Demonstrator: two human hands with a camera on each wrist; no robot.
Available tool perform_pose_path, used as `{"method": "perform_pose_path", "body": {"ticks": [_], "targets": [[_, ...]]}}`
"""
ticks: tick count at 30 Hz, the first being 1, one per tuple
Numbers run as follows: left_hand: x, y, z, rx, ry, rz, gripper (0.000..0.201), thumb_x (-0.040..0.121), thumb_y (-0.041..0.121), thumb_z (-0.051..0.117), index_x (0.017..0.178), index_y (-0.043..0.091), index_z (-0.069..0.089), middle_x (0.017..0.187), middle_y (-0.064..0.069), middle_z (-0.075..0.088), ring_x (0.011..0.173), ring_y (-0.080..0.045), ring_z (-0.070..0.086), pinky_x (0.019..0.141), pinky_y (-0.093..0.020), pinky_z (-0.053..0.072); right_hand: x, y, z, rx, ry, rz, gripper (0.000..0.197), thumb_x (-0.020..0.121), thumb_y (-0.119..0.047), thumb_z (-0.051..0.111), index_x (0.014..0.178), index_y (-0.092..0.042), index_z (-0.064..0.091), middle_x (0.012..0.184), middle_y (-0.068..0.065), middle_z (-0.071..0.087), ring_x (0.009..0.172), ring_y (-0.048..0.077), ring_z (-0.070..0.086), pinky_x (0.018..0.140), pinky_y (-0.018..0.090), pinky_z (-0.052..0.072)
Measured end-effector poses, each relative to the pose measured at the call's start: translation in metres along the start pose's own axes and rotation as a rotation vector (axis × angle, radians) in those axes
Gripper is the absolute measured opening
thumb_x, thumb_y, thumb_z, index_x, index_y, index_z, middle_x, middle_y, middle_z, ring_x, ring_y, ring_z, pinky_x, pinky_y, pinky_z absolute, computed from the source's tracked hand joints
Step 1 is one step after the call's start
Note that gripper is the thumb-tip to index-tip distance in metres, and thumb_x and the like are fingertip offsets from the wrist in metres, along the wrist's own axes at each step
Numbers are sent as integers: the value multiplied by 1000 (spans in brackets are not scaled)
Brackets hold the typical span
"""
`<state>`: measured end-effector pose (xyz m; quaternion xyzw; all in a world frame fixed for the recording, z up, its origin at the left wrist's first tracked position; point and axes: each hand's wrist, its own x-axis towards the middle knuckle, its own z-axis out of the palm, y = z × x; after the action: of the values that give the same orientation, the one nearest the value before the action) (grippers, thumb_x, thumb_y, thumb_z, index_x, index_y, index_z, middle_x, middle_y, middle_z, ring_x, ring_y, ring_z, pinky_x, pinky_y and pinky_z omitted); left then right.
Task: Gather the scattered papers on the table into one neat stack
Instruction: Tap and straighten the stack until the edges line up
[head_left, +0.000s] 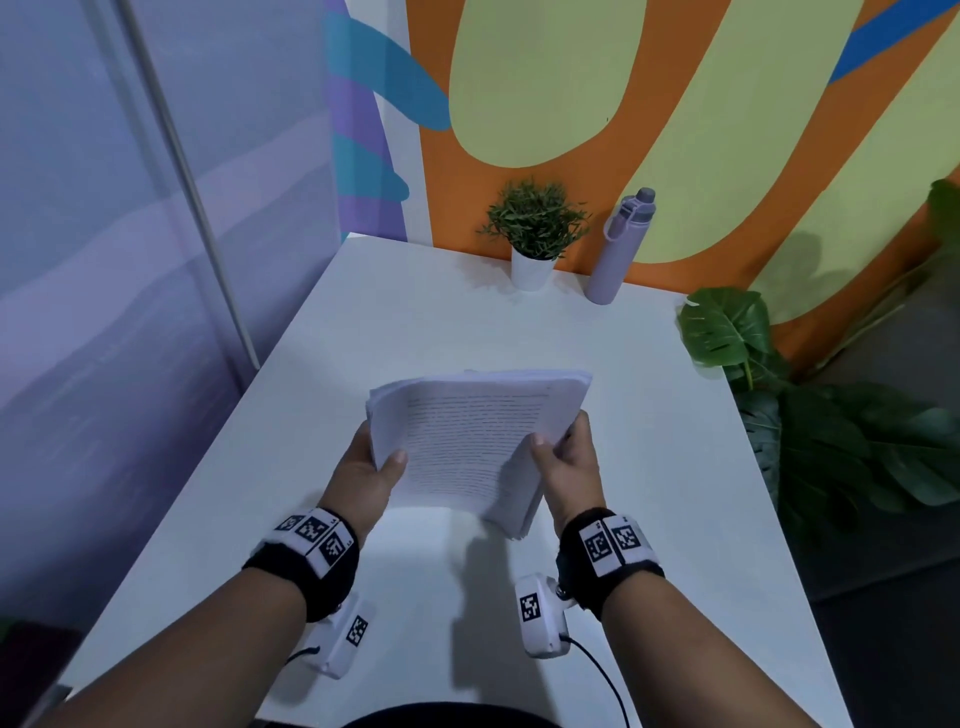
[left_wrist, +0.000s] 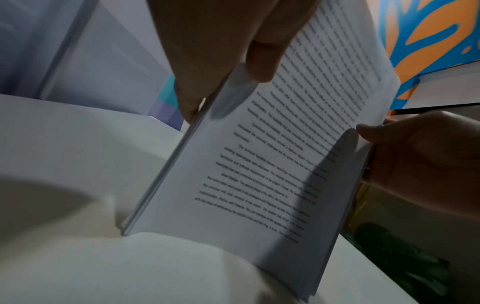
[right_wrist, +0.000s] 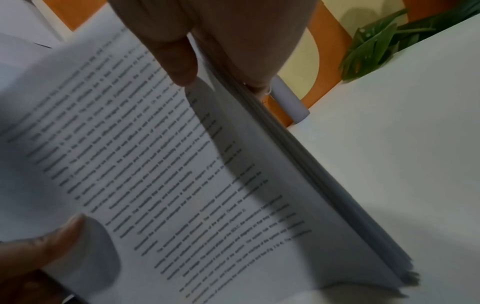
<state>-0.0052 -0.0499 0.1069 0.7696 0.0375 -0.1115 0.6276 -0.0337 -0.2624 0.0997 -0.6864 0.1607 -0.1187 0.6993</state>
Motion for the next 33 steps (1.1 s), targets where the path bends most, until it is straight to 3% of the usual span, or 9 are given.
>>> {"method": "perform_pose_path", "body": {"ticks": [3,5,8,11,14,17,21,29,33], "targets": [[0,11,1,-25,89,94,32,87,16,61,90,45,45,94,13,60,98,-20,56,84,-32,42,-1,-14,-4,39,-10,-125,58,79,-11,55,119,-49,39,124,-1,54,110,11,53,92,27,46],[-2,24,3,-80,155,186,36,85,14,62,89,45,46,93,15,59,94,-17,57,83,-29,45,1,-28,-5,-18,-25,-322,76,81,-1,51,131,-55,29,135,0,46,120,7,47,101,16,40],[-4,38,6,-116,207,300,38,88,11,57,92,47,47,97,21,57,91,-3,56,80,-19,46,13,-38,-6,-279,8,-574,73,79,14,41,141,-25,37,123,9,49,119,3,47,100,16,39],[-6,44,11,-97,225,367,35,92,9,50,93,44,47,98,24,54,86,13,52,74,-4,42,16,-40,-5,-364,15,-675,61,72,21,36,122,-3,59,111,6,48,111,-4,47,96,11,38],[-8,40,12,-133,248,337,42,88,3,52,91,44,45,95,20,53,81,11,53,69,-4,44,6,-41,-5,-246,28,-587,57,69,18,39,111,-14,59,109,7,52,105,4,51,92,15,40],[-6,30,10,-222,239,202,53,67,-3,48,84,47,44,90,8,51,82,-13,51,69,-29,45,-1,-38,-4,72,77,-241,57,62,7,46,103,-33,49,108,2,55,96,14,52,81,27,45],[0,22,13,-251,199,52,49,53,-1,39,78,41,47,82,1,50,75,-22,46,62,-31,38,-3,-27,1,141,83,25,57,58,5,41,103,-29,45,101,2,53,91,21,48,74,35,39],[0,28,16,-277,240,75,33,54,3,50,77,26,52,74,1,54,71,-18,50,62,-29,43,-2,-30,1,50,67,-14,41,58,0,39,92,-20,48,82,-5,53,78,18,45,68,33,35],[-2,30,16,-228,266,212,38,71,0,61,80,35,51,81,7,55,75,-13,53,70,-28,46,-5,-27,-3,-17,41,-194,71,75,5,41,116,-53,41,102,-11,50,96,12,48,85,27,42]]}}
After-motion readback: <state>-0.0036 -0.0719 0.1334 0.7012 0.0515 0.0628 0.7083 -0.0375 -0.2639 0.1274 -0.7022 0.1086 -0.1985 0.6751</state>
